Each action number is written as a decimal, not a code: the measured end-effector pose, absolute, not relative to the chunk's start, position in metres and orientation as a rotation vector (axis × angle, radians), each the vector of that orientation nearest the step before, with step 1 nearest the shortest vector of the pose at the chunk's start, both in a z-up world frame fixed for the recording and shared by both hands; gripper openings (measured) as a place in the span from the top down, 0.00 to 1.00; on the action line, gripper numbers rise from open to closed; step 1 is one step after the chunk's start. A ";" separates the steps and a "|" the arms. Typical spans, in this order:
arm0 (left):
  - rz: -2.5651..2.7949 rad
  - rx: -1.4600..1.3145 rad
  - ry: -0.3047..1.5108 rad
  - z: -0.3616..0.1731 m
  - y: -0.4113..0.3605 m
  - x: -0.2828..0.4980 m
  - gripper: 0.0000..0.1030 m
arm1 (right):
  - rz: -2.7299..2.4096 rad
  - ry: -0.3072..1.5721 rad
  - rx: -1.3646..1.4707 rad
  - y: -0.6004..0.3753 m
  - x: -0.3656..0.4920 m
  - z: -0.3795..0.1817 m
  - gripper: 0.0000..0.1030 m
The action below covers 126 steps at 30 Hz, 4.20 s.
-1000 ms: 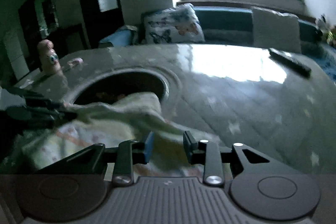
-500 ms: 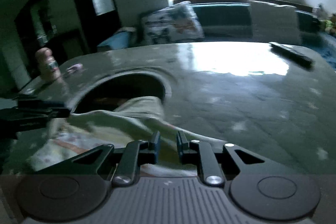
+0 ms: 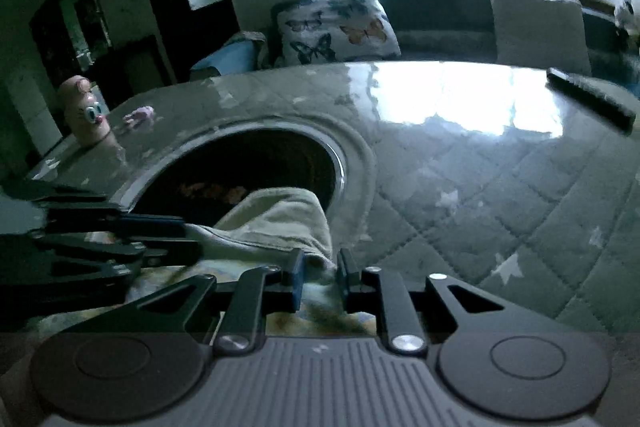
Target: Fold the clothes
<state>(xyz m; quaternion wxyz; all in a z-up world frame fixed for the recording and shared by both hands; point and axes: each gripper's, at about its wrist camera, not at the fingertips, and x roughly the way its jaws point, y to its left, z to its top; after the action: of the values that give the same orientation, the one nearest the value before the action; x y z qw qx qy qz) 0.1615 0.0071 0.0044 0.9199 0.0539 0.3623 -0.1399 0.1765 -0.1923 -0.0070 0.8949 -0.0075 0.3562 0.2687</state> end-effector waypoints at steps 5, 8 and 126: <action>-0.287 0.106 0.757 0.000 0.009 0.166 0.75 | 0.667 0.708 -0.121 -0.180 0.153 -0.002 0.84; -0.283 0.105 0.753 0.000 0.008 0.164 0.75 | 0.720 0.703 -0.204 -0.168 0.136 -0.005 0.84; -0.035 -0.044 0.639 0.020 0.061 0.047 0.00 | 0.441 0.598 -0.079 -0.209 0.068 0.003 0.11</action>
<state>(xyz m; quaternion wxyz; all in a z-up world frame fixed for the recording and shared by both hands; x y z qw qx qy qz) 0.0474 0.0607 0.0198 0.9489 -0.0218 0.3142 -0.0173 0.0680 -0.2088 0.0031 0.9310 -0.0388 0.2921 0.2156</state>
